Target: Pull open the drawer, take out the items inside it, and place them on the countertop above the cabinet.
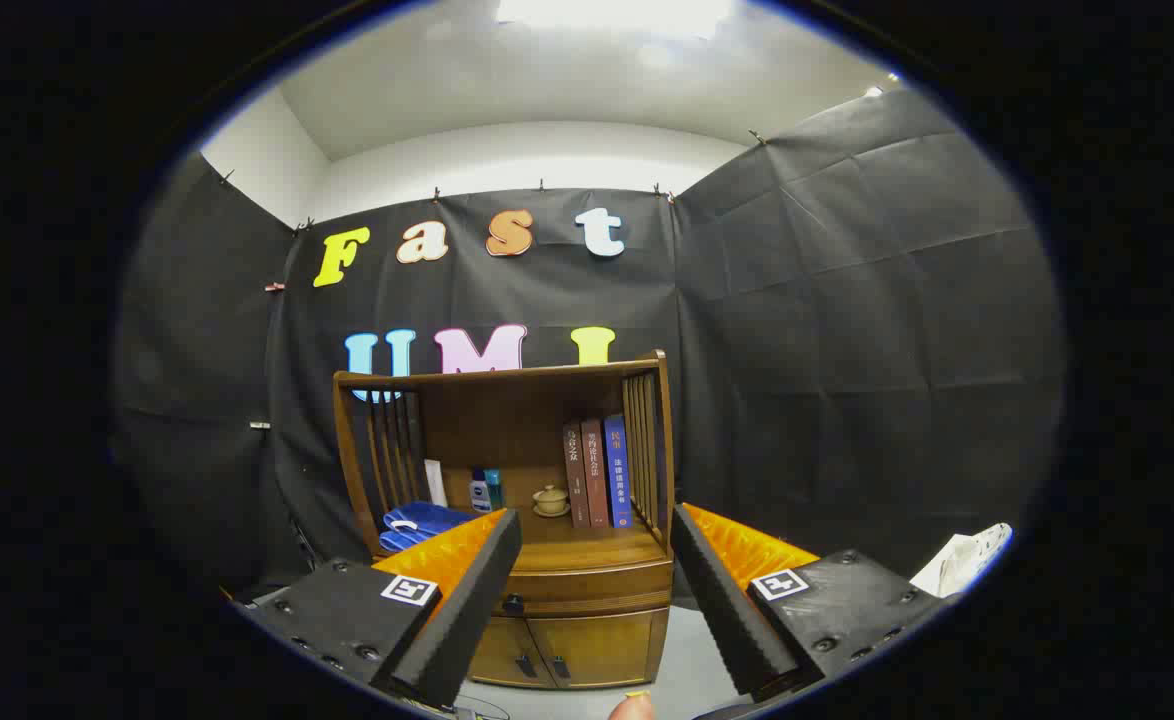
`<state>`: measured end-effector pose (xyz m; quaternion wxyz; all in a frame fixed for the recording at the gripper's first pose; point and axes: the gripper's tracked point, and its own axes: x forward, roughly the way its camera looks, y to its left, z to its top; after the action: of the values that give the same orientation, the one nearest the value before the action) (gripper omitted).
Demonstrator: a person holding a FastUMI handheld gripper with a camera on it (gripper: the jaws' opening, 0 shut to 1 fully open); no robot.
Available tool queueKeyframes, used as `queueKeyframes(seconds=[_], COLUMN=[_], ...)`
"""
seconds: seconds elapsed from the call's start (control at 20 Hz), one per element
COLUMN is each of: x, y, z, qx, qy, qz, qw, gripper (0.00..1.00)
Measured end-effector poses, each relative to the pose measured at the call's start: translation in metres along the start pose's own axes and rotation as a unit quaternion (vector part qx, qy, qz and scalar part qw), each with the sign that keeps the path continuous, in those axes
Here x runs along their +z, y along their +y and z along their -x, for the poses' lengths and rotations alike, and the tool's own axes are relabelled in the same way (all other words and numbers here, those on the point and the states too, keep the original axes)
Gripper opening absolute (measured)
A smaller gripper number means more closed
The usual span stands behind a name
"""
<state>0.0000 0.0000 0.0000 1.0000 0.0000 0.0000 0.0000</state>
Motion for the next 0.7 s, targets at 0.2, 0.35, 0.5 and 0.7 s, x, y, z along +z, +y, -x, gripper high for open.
queueKeyframes(seconds=[0.2,0.35,0.5,0.7], x=[-0.0016,-0.0034,-0.0031,-0.0034], y=[-0.0002,-0.0014,-0.0033,-0.0037], z=[-0.0006,-0.0011,-0.0004,0.0008], qx=[0.002,0.001,0.000,0.000], qy=[0.001,0.002,0.001,0.000], qz=[0.003,0.001,0.001,0.001], qw=[1.000,1.000,1.000,1.000], gripper=[0.98,0.98,0.98,0.98])
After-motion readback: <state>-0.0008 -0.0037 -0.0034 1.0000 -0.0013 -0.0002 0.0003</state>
